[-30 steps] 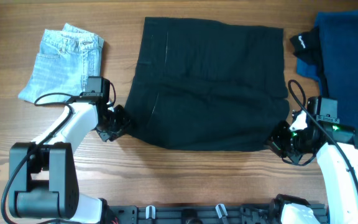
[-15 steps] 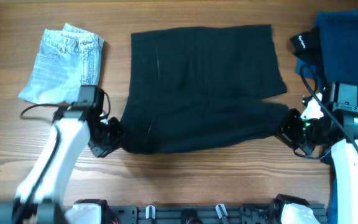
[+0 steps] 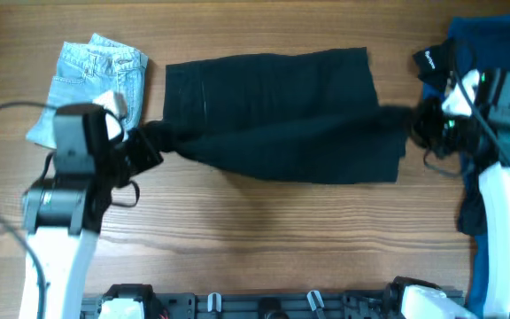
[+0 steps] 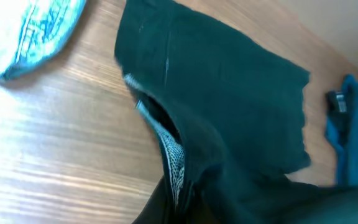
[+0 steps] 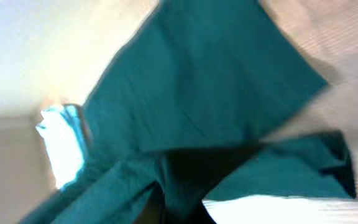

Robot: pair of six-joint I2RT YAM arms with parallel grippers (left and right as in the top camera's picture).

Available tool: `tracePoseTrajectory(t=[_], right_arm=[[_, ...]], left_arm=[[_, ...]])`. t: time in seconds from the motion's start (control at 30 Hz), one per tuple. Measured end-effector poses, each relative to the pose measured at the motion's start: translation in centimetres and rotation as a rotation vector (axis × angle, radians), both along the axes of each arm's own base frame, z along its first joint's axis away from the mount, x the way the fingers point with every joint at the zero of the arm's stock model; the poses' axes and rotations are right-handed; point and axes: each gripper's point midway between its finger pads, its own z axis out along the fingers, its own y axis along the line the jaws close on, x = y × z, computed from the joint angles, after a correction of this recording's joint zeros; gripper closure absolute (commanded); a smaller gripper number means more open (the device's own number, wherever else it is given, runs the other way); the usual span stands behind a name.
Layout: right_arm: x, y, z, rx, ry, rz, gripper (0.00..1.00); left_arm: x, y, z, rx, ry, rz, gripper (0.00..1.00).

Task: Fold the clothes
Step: 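Fold the bottom half up over the top half with both grippers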

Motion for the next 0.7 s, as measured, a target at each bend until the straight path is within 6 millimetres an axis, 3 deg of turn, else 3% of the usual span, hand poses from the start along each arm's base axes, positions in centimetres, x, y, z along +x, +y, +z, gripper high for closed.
tracePoseTrajectory(t=[0.07, 0.13, 0.27, 0.33, 0.5, 0.6, 0.7], right_arm=[[3.1, 0.1, 0.2, 0.049, -0.073, 0.003, 0.96], [5.0, 0.5, -0.1, 0.11, -0.092, 0.006, 0.96], [7.0, 1.1, 0.1, 0.182, -0.138, 0.02, 0.96], [7.6, 1.1, 0.7, 0.188, -0.175, 0.025, 0.96], [9.4, 0.7, 2.1, 0.196, -0.258, 0.003, 0.96], [10.6, 0.2, 0.4, 0.229, -0.217, -0.045, 0.96], [12.1, -0.1, -2.1, 0.273, -0.163, -0.09, 0.96]], left_arm=[[1.8, 0.3, -2.5, 0.039, 0.063, -0.009, 0.96], [2.9, 0.5, -5.3, 0.064, 0.142, -0.014, 0.96], [4.2, 0.7, -8.3, 0.089, 0.208, -0.032, 0.96], [5.0, 0.7, -8.4, 0.095, 0.184, -0.034, 0.96], [8.3, 0.6, -6.3, 0.095, 0.023, -0.031, 0.96], [9.9, 0.5, -6.0, 0.095, -0.026, -0.027, 0.96], [11.2, 0.5, -7.2, 0.095, -0.031, -0.027, 0.96]])
